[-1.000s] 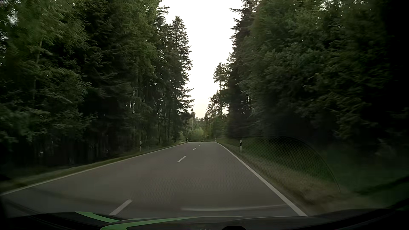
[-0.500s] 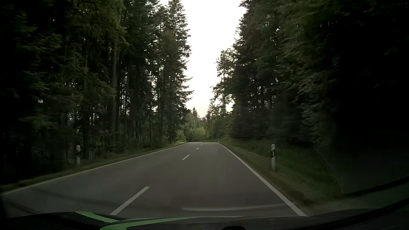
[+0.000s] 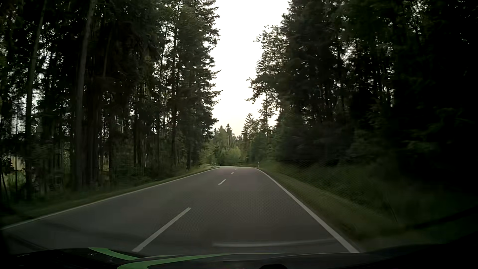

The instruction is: Follow the waypoints while adhering to traffic rules and regulations

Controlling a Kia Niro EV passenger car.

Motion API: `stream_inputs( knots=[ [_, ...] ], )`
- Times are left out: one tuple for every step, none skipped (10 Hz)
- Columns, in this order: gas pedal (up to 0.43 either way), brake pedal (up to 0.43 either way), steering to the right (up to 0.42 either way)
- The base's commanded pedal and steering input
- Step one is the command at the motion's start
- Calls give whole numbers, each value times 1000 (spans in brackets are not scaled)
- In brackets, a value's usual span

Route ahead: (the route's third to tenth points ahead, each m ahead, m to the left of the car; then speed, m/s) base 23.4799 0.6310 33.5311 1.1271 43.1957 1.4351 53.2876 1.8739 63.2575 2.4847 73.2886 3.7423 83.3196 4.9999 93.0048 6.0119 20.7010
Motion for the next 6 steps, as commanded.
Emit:
stream_inputs(
  knots=[
    [20,0,-4],
    [20,0,-4],
    [20,0,-4],
    [20,0,-4],
    [20,0,-4],
    [20,0,-4]
  ],
)
